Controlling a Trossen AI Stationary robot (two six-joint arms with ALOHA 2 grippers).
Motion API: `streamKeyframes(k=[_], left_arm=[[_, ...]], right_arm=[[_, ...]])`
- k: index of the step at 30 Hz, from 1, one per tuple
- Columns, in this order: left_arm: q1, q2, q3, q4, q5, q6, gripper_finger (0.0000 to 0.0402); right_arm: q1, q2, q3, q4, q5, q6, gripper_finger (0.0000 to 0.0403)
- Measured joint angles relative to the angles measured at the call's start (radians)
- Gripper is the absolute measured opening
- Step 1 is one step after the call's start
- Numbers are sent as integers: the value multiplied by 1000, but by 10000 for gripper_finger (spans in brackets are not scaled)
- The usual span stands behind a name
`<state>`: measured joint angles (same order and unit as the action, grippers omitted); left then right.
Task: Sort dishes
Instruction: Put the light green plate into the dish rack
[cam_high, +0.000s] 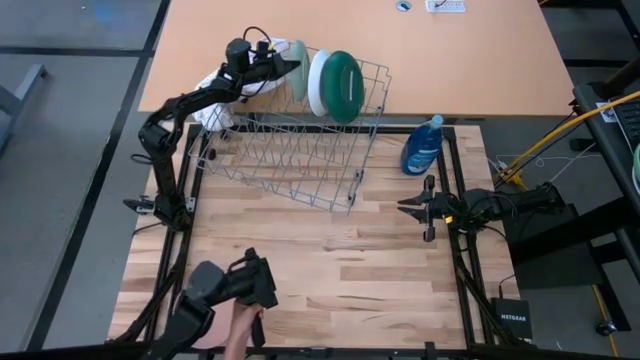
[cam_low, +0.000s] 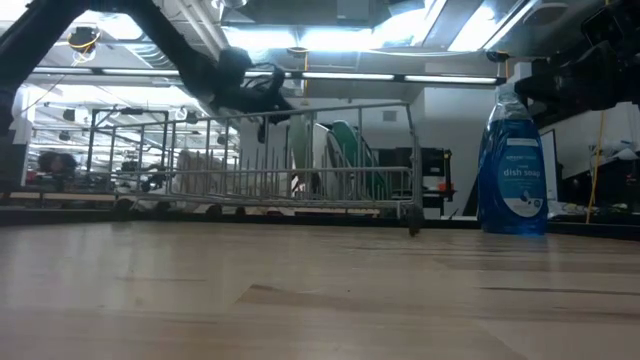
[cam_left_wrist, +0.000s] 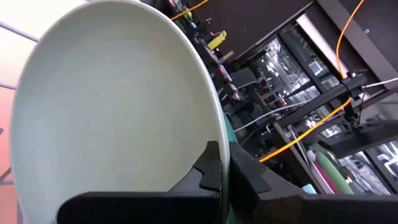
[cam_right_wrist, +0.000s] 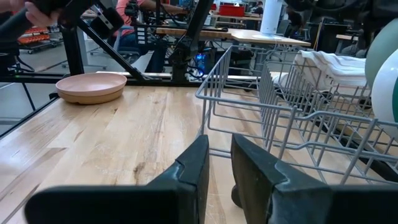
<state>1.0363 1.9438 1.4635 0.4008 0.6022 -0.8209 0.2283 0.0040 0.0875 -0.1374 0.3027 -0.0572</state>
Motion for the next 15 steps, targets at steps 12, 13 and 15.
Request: streamKeyframes(k=[12, 13, 15], left_arm=[[-2, 18, 1, 44, 152, 75, 0], [0, 19, 1, 35, 160, 85, 0], [1, 20, 0, 27, 165, 97, 0]], right_arm=[[0, 0, 0, 0, 0, 0, 72], [0, 0, 0, 0, 0, 0, 72], [0, 0, 0, 0, 0, 0, 72]])
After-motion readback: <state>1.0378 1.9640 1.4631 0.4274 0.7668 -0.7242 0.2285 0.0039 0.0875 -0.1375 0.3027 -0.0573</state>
